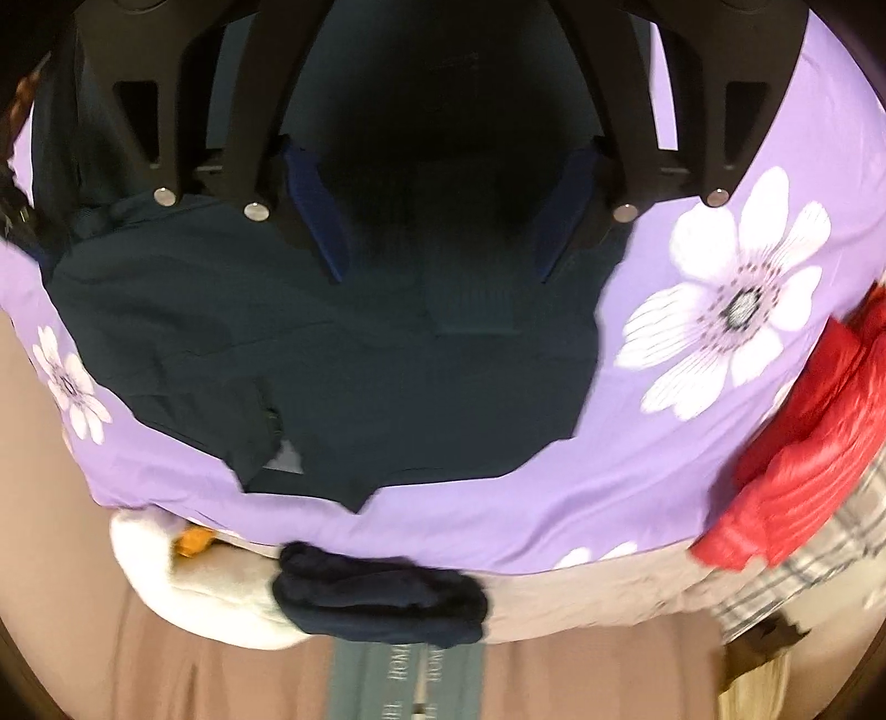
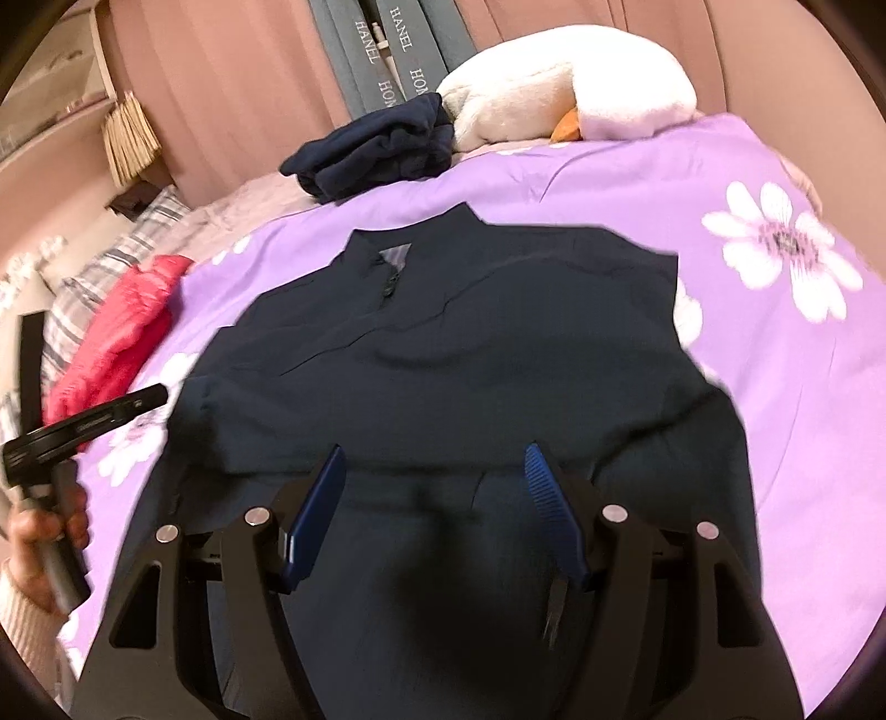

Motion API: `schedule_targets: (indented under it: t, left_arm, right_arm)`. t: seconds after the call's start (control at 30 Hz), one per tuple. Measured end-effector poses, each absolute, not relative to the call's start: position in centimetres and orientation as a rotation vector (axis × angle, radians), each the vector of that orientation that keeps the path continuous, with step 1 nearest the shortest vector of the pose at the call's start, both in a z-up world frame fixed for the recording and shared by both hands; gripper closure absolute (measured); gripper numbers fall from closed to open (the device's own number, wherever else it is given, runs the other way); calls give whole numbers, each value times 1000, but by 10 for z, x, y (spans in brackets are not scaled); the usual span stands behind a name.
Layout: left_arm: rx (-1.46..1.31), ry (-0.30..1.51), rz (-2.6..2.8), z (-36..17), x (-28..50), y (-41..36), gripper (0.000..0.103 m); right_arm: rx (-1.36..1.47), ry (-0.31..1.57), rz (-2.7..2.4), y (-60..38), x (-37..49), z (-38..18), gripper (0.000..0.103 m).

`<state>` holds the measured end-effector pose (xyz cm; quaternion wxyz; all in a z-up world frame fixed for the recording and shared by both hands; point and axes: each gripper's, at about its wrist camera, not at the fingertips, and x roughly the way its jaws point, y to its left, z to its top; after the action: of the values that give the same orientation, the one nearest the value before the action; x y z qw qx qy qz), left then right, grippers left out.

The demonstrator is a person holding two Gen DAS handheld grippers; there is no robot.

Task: Fold large clothes
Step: 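Move the right tool to the jacket's side edge and grasp it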

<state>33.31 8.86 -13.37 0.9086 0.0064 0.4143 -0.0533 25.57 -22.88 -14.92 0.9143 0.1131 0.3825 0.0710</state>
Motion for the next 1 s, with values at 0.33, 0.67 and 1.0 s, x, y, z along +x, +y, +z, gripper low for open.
schedule_targets:
  t: [0.33, 0.67, 1.0]
  left_arm:
    - [125, 936, -167, -177, 351, 35, 32]
    - [127, 977, -197, -203, 325, 67, 31]
    - [-31, 947, -196, -181, 322, 101, 25]
  right_arm:
    - [43, 849, 71, -208, 316, -168, 35]
    - [-89, 947, 161, -207, 281, -198, 35]
    - [246, 840, 37, -295, 298, -154, 22]
